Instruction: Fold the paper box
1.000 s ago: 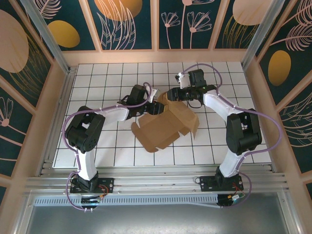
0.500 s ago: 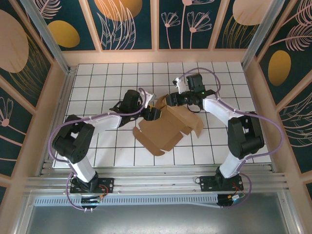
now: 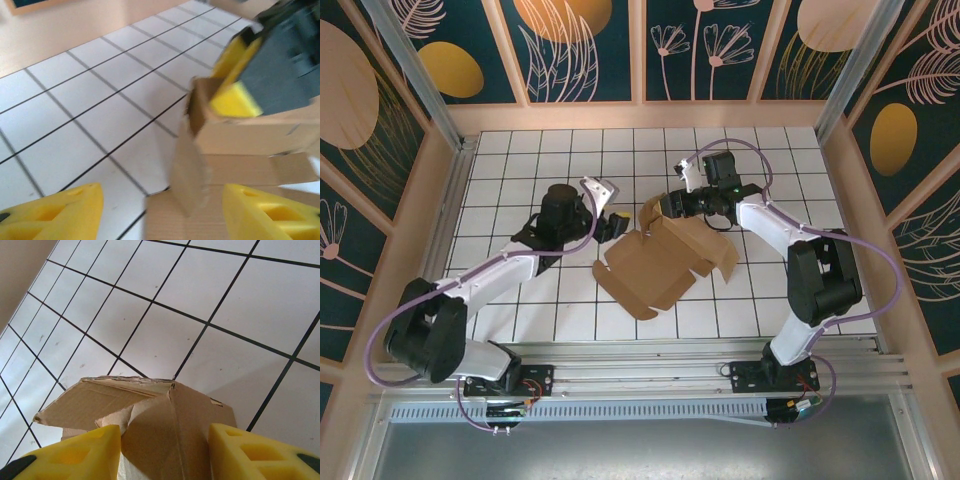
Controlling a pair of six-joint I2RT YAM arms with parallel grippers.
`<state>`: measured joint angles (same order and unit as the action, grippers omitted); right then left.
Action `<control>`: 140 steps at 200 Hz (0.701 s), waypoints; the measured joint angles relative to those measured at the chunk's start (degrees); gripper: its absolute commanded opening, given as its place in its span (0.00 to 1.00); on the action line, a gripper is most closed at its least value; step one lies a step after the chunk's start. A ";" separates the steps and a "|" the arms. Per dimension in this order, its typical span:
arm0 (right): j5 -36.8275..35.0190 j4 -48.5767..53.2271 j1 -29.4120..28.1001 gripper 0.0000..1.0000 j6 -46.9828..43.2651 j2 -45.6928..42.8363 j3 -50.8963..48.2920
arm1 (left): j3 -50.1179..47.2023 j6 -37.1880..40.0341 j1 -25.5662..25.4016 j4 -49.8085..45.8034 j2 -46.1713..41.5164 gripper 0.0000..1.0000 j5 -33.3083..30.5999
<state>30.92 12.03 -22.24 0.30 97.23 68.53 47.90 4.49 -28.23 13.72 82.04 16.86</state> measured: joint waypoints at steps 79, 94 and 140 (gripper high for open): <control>1.77 4.59 0.02 0.51 -0.17 0.04 2.71 | 13.18 8.33 2.93 -5.09 20.33 0.64 10.82; 2.14 5.40 0.04 0.51 -0.17 0.07 3.32 | 16.59 8.59 2.93 -5.29 23.32 0.64 13.38; 2.16 6.45 0.07 0.51 -0.15 0.11 3.45 | 19.56 9.05 2.54 -7.19 27.71 0.59 19.23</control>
<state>33.08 18.48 -22.17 0.14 97.34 71.99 67.46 13.54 -25.69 6.52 109.75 36.10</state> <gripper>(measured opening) 0.509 0.601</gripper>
